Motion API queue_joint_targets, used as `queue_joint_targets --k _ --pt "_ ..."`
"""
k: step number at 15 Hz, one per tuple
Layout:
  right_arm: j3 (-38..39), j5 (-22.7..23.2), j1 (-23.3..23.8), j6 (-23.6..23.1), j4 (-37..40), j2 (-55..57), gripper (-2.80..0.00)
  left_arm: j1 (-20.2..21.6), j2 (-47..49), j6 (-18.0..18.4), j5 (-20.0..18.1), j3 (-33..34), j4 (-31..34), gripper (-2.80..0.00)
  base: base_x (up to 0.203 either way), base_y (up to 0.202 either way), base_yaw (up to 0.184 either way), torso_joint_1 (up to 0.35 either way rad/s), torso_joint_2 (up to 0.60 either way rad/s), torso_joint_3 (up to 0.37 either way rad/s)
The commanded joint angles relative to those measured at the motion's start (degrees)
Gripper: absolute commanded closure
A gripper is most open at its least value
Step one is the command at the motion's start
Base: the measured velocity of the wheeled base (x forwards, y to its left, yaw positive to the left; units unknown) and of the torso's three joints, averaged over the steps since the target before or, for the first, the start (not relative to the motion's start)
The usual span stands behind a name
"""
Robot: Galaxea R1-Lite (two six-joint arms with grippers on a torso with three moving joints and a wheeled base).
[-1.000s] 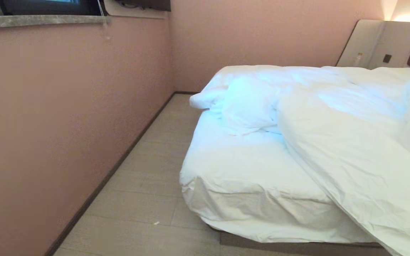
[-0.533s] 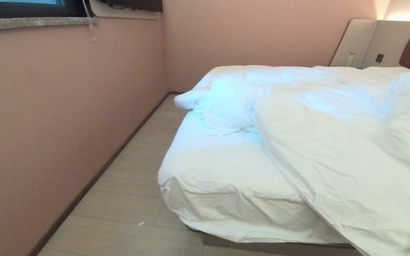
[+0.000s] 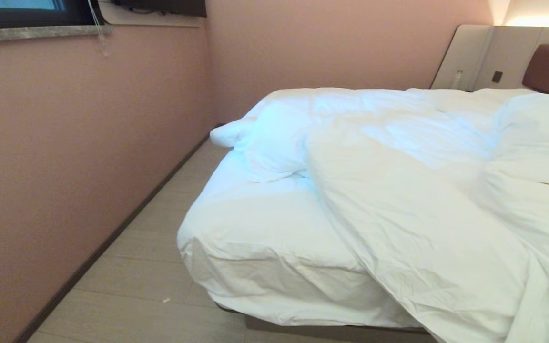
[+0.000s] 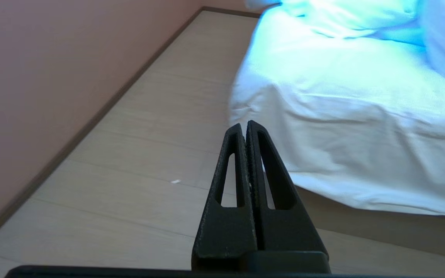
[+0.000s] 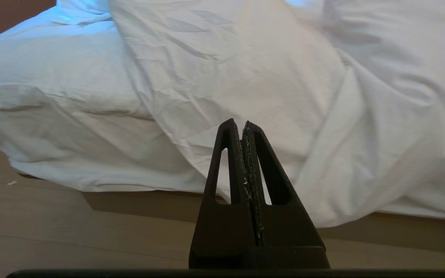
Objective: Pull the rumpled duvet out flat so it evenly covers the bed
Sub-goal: Hold the folded corner of the quilt
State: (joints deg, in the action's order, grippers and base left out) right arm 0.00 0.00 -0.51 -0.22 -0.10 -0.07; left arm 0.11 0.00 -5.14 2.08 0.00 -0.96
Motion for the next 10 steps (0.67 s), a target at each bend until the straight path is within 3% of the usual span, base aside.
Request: queue_joint_targets --k 1,5,10 --pt "0.00 0.00 -0.02 -0.04 0.01 0.07 0.00 0.07 0.00 -0.04 0.02 0.00 -0.01 0.00 0.000 -0.195 0.002 0.004 0.01 0.004" --pt "0.00 0.00 -0.02 0.04 0.01 0.07 0.00 0.02 0.00 -0.13 0.01 0.00 -0.01 0.00 0.000 -0.145 -0.002 0.002 0.00 0.002" --pt "0.00 0.00 -0.02 -0.04 0.01 0.07 0.00 0.07 0.00 -0.13 -0.06 0.00 -0.01 0.00 0.000 0.000 0.000 0.000 0.00 0.000"
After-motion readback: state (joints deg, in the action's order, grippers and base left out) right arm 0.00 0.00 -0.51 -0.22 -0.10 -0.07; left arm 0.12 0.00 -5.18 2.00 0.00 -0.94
